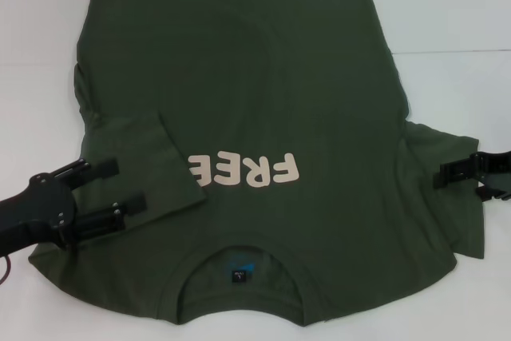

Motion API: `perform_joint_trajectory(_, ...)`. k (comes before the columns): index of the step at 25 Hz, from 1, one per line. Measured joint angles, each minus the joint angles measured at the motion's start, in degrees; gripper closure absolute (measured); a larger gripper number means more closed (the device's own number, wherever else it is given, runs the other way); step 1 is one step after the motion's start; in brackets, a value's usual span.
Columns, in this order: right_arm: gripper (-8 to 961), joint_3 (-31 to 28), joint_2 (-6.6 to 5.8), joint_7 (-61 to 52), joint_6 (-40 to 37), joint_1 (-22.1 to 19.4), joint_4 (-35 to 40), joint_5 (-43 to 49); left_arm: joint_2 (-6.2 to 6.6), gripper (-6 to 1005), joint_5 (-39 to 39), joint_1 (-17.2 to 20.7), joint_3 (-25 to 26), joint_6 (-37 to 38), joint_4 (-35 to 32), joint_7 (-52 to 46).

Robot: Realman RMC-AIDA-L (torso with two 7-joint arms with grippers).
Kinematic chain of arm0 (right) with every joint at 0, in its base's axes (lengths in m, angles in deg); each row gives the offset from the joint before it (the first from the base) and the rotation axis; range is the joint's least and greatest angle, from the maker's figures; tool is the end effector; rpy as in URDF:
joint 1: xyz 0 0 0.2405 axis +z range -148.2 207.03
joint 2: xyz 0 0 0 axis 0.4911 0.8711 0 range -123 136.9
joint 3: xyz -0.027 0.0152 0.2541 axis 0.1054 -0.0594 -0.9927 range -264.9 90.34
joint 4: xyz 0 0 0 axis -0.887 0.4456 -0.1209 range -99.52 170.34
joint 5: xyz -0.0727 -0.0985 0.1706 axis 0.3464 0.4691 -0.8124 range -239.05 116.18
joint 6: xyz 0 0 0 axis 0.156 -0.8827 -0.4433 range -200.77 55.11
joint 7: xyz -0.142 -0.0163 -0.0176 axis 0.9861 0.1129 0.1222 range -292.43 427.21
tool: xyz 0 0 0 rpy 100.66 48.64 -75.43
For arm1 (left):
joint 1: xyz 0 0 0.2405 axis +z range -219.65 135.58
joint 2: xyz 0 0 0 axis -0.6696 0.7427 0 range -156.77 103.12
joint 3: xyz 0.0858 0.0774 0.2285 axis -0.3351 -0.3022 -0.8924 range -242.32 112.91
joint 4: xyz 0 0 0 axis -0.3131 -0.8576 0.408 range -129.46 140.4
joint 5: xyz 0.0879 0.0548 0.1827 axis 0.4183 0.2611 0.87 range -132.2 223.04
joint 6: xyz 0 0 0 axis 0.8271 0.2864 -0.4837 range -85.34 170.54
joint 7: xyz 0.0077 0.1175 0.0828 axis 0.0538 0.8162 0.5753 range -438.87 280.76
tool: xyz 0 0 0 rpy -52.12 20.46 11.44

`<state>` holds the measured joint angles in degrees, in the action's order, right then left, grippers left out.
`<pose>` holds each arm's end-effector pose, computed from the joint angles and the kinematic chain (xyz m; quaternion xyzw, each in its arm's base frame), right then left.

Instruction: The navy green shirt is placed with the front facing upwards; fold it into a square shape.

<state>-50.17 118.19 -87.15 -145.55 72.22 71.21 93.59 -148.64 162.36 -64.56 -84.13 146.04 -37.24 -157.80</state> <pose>0.3151 0.3933 0.0492 -0.6870 0.6878 -0.0075 0.2343 -0.2956 0.2764 0.0379 -0.8824 -0.2655 -0.3445 0.1792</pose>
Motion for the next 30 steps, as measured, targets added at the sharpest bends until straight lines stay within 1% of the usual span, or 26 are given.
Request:
perform_joint_trajectory(6,35,-0.09,-0.09,-0.01,-0.51,-0.57,-0.42,-3.0,-0.13,95,0.1,-0.06,0.0,-0.02,0.0,0.03)
perform_joint_trajectory(12,37,-0.15,-1.28,0.41,-0.63,-0.86,-2.61,-5.84,-0.26,95,0.14,-0.06,0.0,-0.08,0.0,0.08)
perform_joint_trajectory(15,38,-0.21,-1.42,0.5,-0.39,-1.08,-3.02,-6.61,-0.26,95,0.07,-0.06,0.0,-0.09,0.0,0.08)
perform_joint_trajectory(22,101,-0.44,-1.72,0.54,-0.16,-1.45,-3.03,-7.99,-0.26,95,0.03,-0.08,0.0,-0.2,0.0,0.09)
perform_joint_trajectory(29,163,-0.83,-2.32,-0.01,-0.12,-1.44,-3.08,-7.78,-0.26,95,0.03,-0.2,0.0,-0.29,0.03,0.09)
perform_joint_trajectory(30,202,-0.71,-2.39,-0.01,-0.12,-1.44,-3.11,-7.72,-0.26,95,0.03,-0.23,0.0,-0.35,0.1,0.09)
